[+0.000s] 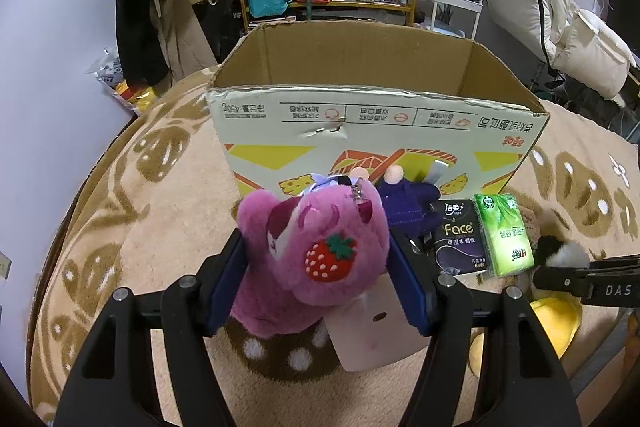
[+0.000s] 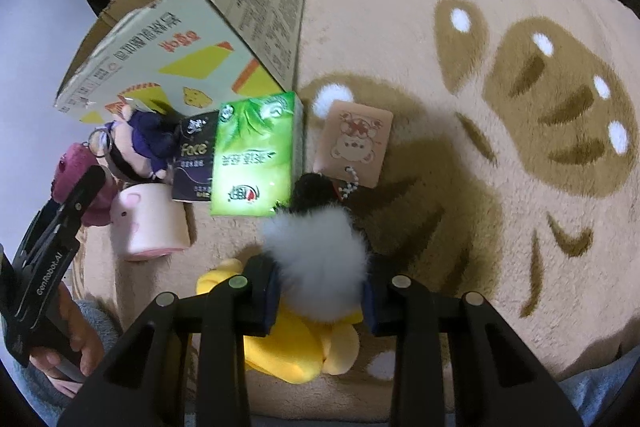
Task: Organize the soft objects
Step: 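Lift the pink bear with the left tool while the right tool lifts the fluffy plush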
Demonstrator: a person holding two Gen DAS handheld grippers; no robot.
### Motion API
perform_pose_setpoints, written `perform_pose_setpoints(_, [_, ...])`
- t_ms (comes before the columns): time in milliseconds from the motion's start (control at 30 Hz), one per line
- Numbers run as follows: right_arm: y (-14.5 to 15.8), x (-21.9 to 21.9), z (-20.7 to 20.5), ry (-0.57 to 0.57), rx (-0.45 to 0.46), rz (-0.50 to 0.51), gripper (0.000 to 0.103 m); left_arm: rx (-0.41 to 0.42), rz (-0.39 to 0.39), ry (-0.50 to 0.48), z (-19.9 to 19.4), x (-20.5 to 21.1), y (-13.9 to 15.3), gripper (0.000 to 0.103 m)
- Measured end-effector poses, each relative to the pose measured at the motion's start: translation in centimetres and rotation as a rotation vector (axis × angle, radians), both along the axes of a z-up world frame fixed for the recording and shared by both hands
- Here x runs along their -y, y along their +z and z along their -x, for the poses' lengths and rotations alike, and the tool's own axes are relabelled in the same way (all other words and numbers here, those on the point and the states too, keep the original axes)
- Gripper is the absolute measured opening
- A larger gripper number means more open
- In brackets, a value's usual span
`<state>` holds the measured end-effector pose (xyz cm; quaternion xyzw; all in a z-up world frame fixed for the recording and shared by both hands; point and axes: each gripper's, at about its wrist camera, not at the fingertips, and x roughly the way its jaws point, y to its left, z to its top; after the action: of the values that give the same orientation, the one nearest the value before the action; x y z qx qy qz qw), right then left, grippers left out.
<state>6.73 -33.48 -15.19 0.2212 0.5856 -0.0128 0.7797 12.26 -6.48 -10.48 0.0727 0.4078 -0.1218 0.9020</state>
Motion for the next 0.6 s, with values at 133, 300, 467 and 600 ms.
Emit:
perform_pose_setpoints(133, [0.9, -0.2, 0.2, 0.002, 0.041, -0.003, 0.034, 0.006, -0.001, 0.007, 0.3, -0.3, 0.2, 0.066])
perform_pose_setpoints(300, [2.7, -0.7, 0.7, 0.012, 0.133, -0.009, 0.034, 0.016, 0.003, 0.023, 0.5, -0.9, 0.6, 0.064])
perform_pose_setpoints(467, [4.8, -1.5, 0.8, 0.025, 0.234, -0.009, 0.034, 0.035, 0.000, 0.035, 1.0, -1.3, 1.0, 0.063])
perform_pose_setpoints(600, [5.9, -1.0, 2.4, 0.028, 0.307, -0.006, 0.034, 0.049, 0.005, 0.053, 1.2, -1.7, 1.4, 0.063])
